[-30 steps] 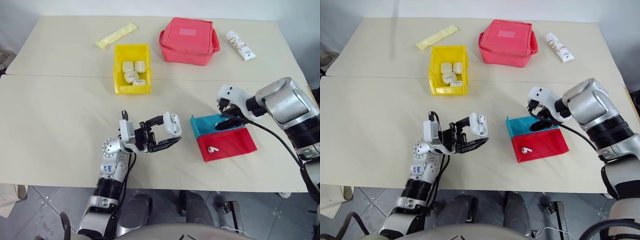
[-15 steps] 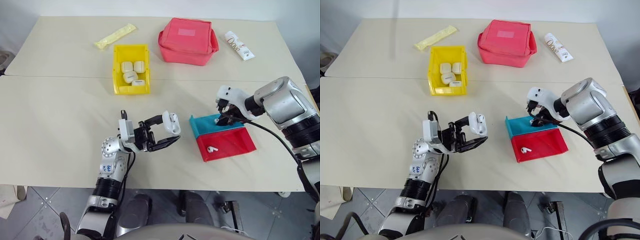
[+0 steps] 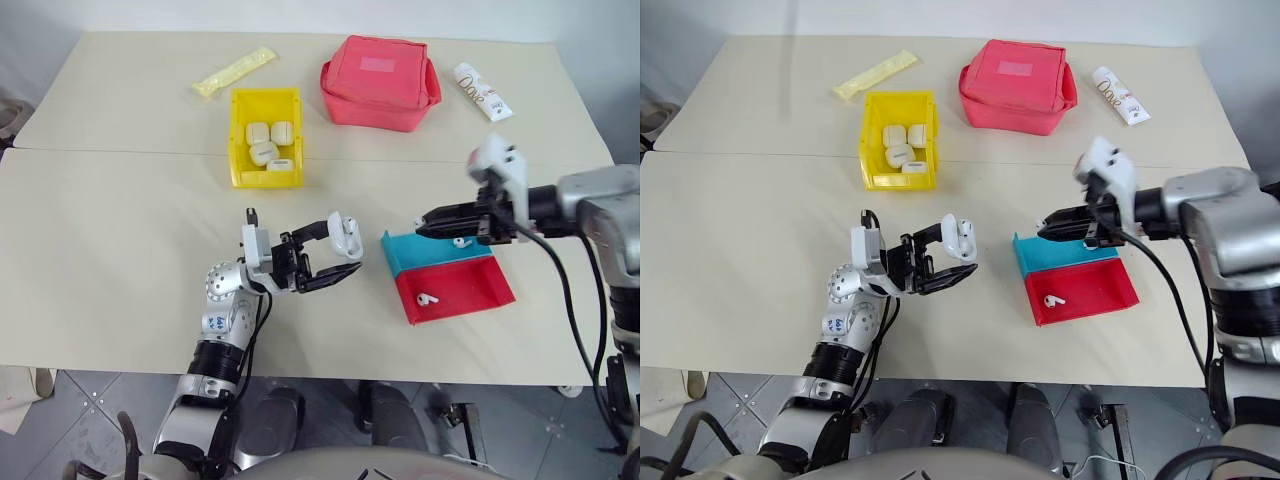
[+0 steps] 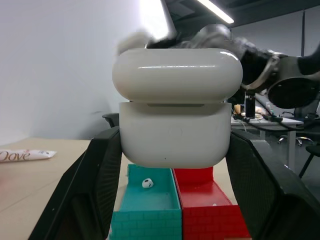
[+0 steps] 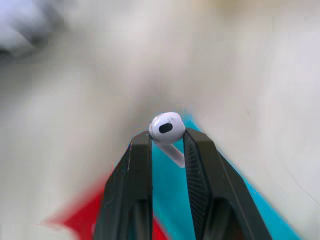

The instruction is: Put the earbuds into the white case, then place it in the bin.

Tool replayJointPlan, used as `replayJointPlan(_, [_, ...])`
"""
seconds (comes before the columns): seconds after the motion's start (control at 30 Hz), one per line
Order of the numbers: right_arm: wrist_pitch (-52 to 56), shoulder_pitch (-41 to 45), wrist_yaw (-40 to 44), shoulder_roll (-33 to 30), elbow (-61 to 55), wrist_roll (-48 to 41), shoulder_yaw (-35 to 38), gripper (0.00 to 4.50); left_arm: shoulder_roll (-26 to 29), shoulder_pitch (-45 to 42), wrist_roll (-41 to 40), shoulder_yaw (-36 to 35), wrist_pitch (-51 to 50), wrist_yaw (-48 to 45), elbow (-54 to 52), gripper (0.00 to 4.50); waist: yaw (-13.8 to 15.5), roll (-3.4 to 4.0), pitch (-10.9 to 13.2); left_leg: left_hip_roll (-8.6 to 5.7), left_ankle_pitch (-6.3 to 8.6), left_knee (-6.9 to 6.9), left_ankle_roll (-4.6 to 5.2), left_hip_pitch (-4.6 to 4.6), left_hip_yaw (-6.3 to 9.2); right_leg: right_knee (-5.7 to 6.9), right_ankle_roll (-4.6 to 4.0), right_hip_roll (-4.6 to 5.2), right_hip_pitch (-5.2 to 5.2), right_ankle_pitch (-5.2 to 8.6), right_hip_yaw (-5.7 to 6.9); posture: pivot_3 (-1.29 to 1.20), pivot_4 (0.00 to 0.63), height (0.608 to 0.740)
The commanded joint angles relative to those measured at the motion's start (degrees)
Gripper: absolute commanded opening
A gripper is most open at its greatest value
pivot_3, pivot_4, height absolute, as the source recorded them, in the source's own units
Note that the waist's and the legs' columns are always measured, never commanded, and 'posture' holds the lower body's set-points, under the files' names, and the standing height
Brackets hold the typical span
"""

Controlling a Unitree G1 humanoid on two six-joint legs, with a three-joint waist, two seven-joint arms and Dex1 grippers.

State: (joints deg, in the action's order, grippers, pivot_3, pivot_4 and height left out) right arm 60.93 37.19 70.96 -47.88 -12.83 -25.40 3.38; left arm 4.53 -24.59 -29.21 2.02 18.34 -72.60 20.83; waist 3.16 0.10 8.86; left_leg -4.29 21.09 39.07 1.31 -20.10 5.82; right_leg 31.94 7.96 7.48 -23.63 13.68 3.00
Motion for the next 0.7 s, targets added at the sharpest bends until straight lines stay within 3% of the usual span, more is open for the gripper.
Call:
replayJointPlan(0.03, [8.91, -1.66, -6.33, 5.75, -9.44, -11.38, 11.16, 0.49, -0.41, -2.63, -1.31, -0.35, -0.20, -2.46, 1.87, 2.76, -0.09, -0.03, -0.03, 0.01, 0.00, 0.00, 0.00, 0.01, 0.00, 0.01, 0.00, -0.01, 0.00, 0.00, 0.00, 0.00, 0.150, 0.740])
replayJointPlan(0.2, [16.37, -5.10, -17.43, 17.72, -18.35, -24.21, 19.75, 0.49, -1.37, -6.33, -1.38, -0.29, -0.66, -5.68, 5.46, 2.76, -0.15, -0.03, -0.04, 0.03, 0.00, -0.01, -0.01, 0.00, 0.01, 0.05, -0.01, -0.01, -0.04, 0.00, -0.02, 0.00, 0.150, 0.740])
replayJointPlan(0.4, [17.83, -8.98, -28.99, 25.37, -21.71, -32.38, 20.49, 0.49, -2.77, -10.04, -1.35, -0.89, -1.30, -7.06, 7.57, 2.76, -0.10, -0.05, -0.06, -0.07, -0.05, 0.00, 0.07, 0.00, 0.02, 0.10, -0.04, 0.02, -0.04, -0.02, -0.06, 0.00, 0.150, 0.740])
replayJointPlan(0.7, [12.82, -14.43, -36.92, 25.42, -22.42, -37.57, 17.55, 0.49, -2.90, -11.64, -1.64, -2.02, -2.70, -7.79, 7.44, 2.76, -0.51, -0.01, -0.09, -0.03, -0.05, -0.01, 0.07, 0.02, -0.01, 0.14, -0.04, -0.06, -0.07, -0.02, -0.07, 0.00, 0.150, 0.740])
